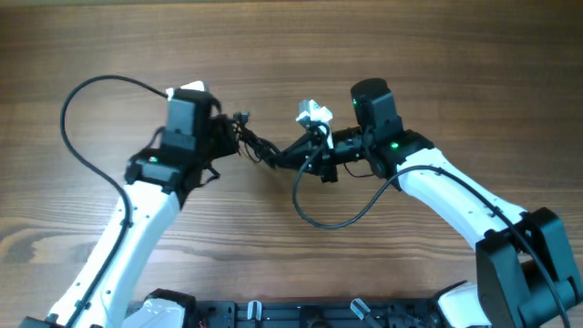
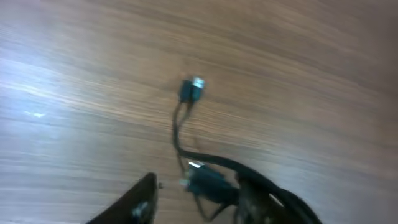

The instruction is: Untangle cables

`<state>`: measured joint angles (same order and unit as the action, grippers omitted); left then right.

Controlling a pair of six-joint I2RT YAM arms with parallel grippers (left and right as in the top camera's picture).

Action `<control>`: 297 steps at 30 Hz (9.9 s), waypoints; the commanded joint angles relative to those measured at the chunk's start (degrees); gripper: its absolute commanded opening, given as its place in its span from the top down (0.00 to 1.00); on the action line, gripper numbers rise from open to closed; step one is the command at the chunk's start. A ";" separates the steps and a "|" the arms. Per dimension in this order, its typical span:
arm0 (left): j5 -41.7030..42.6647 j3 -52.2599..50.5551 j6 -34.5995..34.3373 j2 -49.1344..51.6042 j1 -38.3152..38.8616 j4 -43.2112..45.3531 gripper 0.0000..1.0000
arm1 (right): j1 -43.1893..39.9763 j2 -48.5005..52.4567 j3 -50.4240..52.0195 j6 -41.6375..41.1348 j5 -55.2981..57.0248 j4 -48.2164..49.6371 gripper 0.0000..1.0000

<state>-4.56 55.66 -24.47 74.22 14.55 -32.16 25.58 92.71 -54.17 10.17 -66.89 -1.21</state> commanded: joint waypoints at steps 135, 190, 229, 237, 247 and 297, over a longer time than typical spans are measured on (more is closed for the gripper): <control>27.02 -0.22 -12.55 7.02 4.37 -11.13 0.52 | -8.50 -2.89 1.36 -19.30 0.79 -7.39 0.96; 49.13 -0.22 1.62 6.34 -2.51 -1.62 0.96 | -8.50 -2.86 1.36 -27.32 15.91 -11.80 0.00; 46.29 -0.22 -16.61 6.34 -3.87 2.21 0.96 | 0.35 2.67 3.82 -46.47 33.22 1.60 0.96; 55.58 -0.22 -24.87 6.34 -24.30 6.73 0.96 | 0.07 -1.86 3.82 -29.31 45.16 -11.06 0.95; 78.23 -0.22 -18.40 6.36 -34.93 12.72 0.96 | -0.15 -1.99 3.80 -28.81 52.98 -12.87 0.96; 11.34 -0.26 -4.44 6.36 3.61 -2.38 0.96 | -1.36 -1.97 3.76 -33.29 -3.02 4.15 0.69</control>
<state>15.99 54.94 -28.97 80.84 18.87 -34.44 24.64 90.96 -50.26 -22.92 -61.78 2.48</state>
